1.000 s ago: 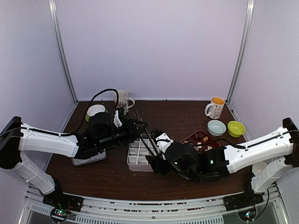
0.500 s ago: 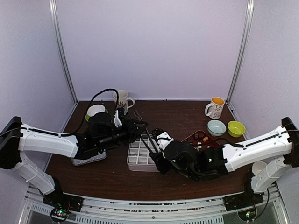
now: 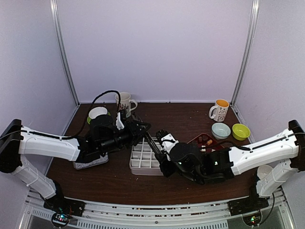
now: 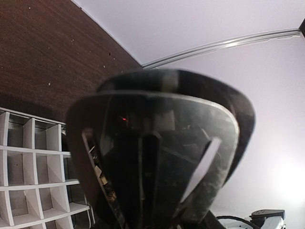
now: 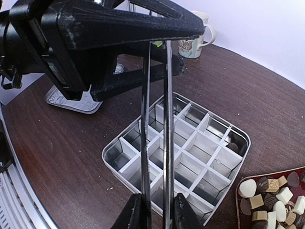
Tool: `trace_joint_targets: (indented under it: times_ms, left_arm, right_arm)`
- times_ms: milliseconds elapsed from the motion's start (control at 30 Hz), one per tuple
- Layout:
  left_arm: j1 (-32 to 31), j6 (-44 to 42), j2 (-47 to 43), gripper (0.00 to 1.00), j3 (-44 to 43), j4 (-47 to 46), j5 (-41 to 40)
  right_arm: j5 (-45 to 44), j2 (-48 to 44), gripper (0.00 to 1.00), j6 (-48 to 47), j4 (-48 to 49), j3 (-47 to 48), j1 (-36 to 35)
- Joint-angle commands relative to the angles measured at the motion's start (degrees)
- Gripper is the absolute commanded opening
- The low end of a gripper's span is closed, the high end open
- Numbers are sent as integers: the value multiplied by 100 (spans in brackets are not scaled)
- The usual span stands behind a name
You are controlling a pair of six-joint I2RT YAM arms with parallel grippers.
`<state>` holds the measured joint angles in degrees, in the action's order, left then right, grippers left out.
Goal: Pack the chocolate
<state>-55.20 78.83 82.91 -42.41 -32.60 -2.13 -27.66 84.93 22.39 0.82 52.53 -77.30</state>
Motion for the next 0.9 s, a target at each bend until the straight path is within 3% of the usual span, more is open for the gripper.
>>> trace_joint_targets:
  times_ms: [0,367,500,633,867]
  left_arm:
    - [-30,51,-141,48,88,-208,-81]
    - [-35,-16,-179,74,90,50,-121]
    - [-35,-63,-217,97,167,21,-112]
    - [-35,-225,-373,98,285,60,-124]
    - [-30,-842,-989,98,317,957,-281]
  right_arm:
    - [5,-219,22,-40,174,-78,47]
    - [-54,-439,20,-57,135,-189,96]
    - [-119,-602,18,-15,-18,-254,224]
    - [-127,-906,17,26,-168,-408,368]
    - [-109,-1496,17,183,-557,-748,616]
